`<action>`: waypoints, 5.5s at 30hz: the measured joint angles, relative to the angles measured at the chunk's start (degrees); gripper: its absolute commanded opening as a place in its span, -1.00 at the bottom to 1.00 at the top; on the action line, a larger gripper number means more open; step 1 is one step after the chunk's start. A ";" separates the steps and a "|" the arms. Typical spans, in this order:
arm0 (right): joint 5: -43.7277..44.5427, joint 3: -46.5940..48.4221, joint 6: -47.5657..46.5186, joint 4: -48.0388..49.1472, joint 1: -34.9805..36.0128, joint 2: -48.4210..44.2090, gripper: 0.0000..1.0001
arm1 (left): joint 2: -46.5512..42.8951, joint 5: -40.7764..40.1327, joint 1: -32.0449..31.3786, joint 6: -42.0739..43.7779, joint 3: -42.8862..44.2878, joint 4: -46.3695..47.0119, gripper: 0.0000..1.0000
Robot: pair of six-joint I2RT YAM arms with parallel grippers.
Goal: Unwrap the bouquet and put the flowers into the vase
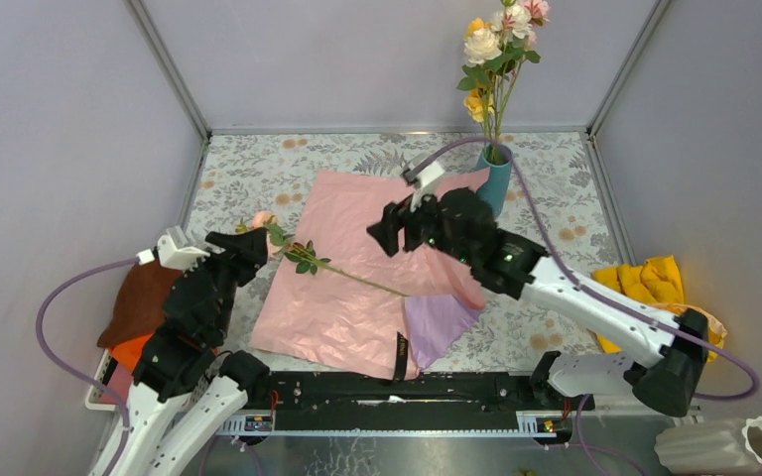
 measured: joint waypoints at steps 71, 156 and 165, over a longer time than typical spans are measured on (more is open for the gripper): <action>4.33 -3.65 -1.25 -13.77 -0.85 35.50 -0.21 | -5.40 2.67 0.00 -1.14 -7.89 -7.85 0.40; -9.01 -8.98 9.51 -11.63 4.35 16.44 0.04 | 49.70 44.81 -0.17 -9.62 -27.63 66.45 -1.00; 3.21 -2.27 9.01 -14.03 4.33 10.80 0.33 | 46.95 47.41 -0.35 -4.07 -27.85 63.80 -1.00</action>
